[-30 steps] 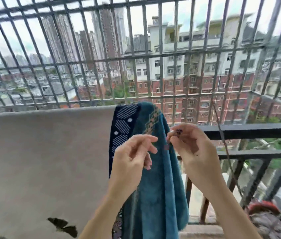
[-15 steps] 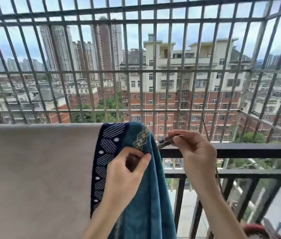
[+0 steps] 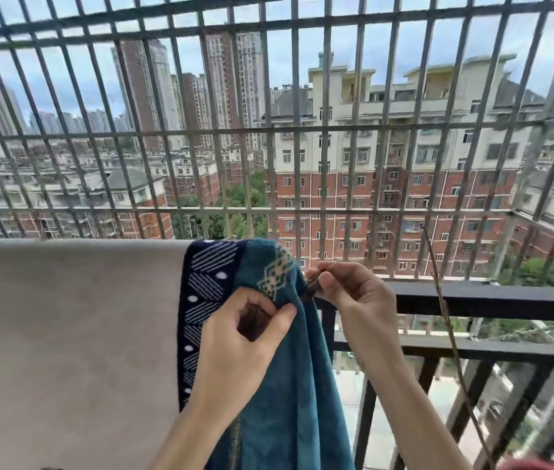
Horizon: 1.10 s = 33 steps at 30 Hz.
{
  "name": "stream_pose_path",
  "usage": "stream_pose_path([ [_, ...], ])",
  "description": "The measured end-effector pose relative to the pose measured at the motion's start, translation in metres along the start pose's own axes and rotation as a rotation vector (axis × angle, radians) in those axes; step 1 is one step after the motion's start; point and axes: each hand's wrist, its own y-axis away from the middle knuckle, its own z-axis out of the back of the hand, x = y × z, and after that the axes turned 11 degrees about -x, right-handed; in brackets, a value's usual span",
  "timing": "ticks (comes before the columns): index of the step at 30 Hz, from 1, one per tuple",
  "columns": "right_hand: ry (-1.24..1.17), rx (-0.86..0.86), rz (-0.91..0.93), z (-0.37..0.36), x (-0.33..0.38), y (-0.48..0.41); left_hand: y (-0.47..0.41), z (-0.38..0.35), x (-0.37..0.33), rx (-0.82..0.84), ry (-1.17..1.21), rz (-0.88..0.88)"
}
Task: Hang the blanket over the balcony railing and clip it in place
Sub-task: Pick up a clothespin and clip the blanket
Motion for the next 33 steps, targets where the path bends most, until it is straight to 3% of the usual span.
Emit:
stream_pose_path([
  [8, 0.004, 0.109, 0.001, 0.013, -0.004, 0.002, 0.007, 0.005, 0.001, 0.069, 0.088, 0.055],
  [13, 0.221, -0.087, 0.524, 0.015, 0.015, 0.019, 0.014, 0.021, -0.006, 0.046, 0.281, 0.138],
  [15, 0.22, 0.036, 0.675, 0.004, 0.024, 0.033, 0.018, 0.032, -0.01, 0.021, 0.281, 0.129],
  [19, 0.252, 0.419, 0.652, -0.034, 0.025, 0.066, 0.032, 0.066, -0.015, -0.027, 0.25, 0.106],
  [26, 0.313, 0.621, 0.634, -0.12, 0.0, 0.126, 0.051, 0.175, -0.004, -0.122, 0.024, 0.099],
  [33, 0.134, 0.922, 0.574, -0.257, -0.004, 0.233, 0.064, 0.344, 0.014, -0.238, 0.138, 0.243],
])
